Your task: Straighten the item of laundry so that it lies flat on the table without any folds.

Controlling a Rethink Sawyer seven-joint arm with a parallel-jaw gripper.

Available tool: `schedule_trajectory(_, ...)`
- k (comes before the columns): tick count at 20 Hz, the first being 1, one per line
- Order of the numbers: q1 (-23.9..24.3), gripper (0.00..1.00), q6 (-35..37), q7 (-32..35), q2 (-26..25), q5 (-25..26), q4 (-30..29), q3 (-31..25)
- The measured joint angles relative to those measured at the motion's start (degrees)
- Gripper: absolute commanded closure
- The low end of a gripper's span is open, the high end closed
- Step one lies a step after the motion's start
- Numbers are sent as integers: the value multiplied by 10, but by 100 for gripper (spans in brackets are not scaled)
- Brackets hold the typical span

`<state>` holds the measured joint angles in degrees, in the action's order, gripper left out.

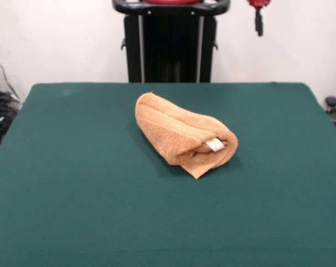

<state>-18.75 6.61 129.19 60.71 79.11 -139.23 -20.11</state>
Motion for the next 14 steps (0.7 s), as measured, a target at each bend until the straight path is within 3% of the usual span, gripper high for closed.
schedule_trajectory(7,21,0,0,0,-67,0,39,19)
schedule_trajectory(14,76,0,0,0,-116,0,53,19)
